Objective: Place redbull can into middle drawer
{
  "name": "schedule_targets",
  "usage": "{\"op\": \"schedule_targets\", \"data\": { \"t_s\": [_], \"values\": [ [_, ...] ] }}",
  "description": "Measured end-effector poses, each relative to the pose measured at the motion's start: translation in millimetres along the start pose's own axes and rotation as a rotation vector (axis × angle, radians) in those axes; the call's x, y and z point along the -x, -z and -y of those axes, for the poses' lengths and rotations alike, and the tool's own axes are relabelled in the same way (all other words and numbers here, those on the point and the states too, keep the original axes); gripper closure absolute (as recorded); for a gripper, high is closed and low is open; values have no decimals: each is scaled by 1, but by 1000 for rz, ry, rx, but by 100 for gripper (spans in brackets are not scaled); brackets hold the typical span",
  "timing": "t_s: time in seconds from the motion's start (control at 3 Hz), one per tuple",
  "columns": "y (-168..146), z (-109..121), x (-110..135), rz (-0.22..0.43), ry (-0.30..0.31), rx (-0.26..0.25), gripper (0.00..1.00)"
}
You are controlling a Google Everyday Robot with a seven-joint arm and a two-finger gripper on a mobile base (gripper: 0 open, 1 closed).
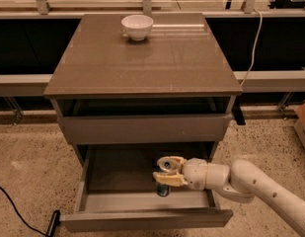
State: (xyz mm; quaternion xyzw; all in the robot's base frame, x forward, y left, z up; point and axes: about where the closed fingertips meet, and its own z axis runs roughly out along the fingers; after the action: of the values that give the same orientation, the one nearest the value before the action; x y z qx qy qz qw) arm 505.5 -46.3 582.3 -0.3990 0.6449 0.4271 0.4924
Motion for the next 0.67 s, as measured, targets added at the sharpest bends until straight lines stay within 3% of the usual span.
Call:
{"op": "schedule_targets", "data": {
  "t_s": [0.33, 0.67],
  "values": [
    [-3, 32, -16, -7, 153, -70, 100],
    [-3, 67, -37, -2, 263, -96, 100]
  ]
}}
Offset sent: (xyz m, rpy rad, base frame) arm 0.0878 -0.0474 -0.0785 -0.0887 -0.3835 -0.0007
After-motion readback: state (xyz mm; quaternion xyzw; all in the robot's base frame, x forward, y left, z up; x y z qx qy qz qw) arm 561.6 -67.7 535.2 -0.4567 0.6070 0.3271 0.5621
